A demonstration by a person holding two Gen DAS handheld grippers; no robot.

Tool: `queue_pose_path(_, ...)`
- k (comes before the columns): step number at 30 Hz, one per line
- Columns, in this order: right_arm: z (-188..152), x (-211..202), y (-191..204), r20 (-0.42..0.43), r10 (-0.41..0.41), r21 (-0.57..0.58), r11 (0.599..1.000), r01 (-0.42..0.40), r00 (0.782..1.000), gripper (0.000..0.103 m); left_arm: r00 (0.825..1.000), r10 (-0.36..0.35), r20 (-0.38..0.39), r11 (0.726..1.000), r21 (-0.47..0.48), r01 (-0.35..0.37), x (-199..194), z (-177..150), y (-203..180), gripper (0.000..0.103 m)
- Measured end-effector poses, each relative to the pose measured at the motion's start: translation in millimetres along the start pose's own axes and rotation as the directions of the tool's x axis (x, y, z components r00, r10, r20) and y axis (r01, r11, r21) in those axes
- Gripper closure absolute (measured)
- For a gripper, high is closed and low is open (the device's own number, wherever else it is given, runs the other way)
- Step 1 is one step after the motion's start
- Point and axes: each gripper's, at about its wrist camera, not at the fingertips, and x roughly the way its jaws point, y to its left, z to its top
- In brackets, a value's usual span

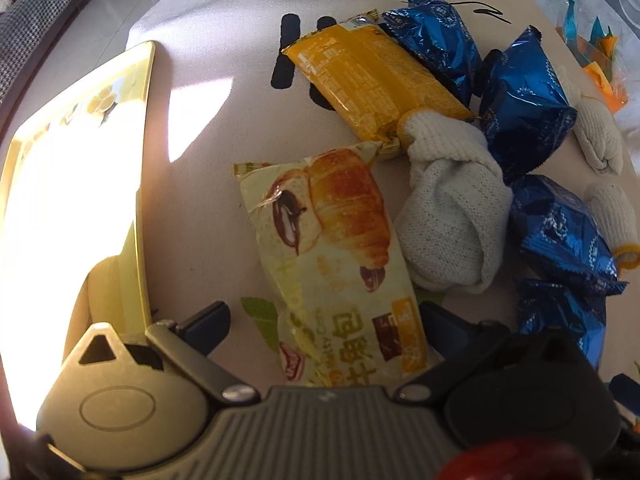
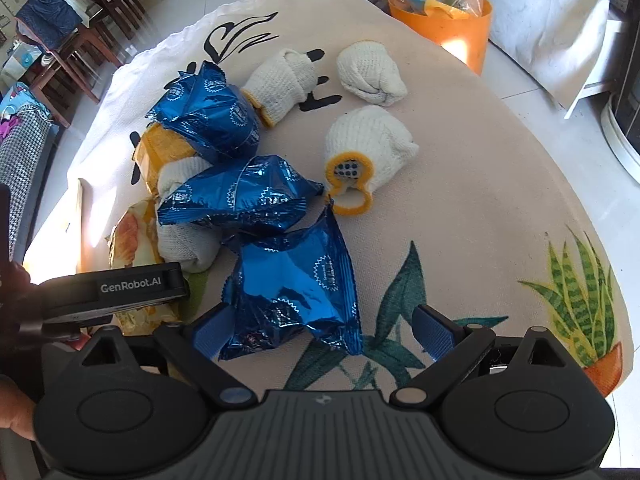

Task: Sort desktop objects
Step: 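Grasp the croissant packet with the left gripper while the right grasps a blue foil packet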

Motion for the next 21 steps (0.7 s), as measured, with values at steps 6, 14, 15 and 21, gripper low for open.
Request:
queue_pose_path(6, 1, 8, 1, 0.02, 0.02, 0.014, 1.0, -0.021, 1.0, 0.007, 1.0, 0.027, -0.001, 1.0, -0.008, -0.027, 2, -2, 5, 0.001)
queue_pose_path(14, -2, 10, 4, 0.032, 0.069, 0.018, 0.997, -0.069, 0.997, 0.032, 0.999, 0.031, 0.018, 0.999, -0.04, -0.03, 1, -3, 9, 0.001)
queue_pose_path(15, -1, 9, 4, 0.034, 0.066, 0.017, 0.998, -0.066, 0.997, 0.032, 0.999, 0.029, 0.018, 0.999, -0.042, -0.028, 1, -4, 9, 0.001)
queue_pose_path(21, 0, 6, 8, 0.054, 0.109, 0.013, 0.994, -0.11, 0.993, 0.026, 0.999, 0.028, 0.024, 0.999, -0.025, -0.027, 0, -5, 7, 0.001)
